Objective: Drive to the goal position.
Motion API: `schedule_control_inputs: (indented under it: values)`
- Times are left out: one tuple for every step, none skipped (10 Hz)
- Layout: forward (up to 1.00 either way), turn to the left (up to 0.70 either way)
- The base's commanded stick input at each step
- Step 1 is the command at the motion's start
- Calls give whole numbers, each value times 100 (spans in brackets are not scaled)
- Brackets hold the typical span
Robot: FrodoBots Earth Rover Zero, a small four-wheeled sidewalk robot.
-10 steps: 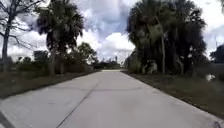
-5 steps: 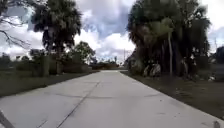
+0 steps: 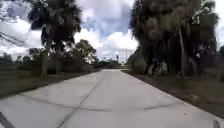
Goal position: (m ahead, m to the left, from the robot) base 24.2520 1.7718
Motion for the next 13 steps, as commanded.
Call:
schedule_control_inputs:
  values:
    - [100,0]
    - [100,0]
    - [100,0]
    - [100,0]
    - [100,0]
    - [100,0]
    - [100,0]
    - [100,0]
    - [100,0]
    - [100,0]
    - [100,0]
    - [100,0]
    - [100,0]
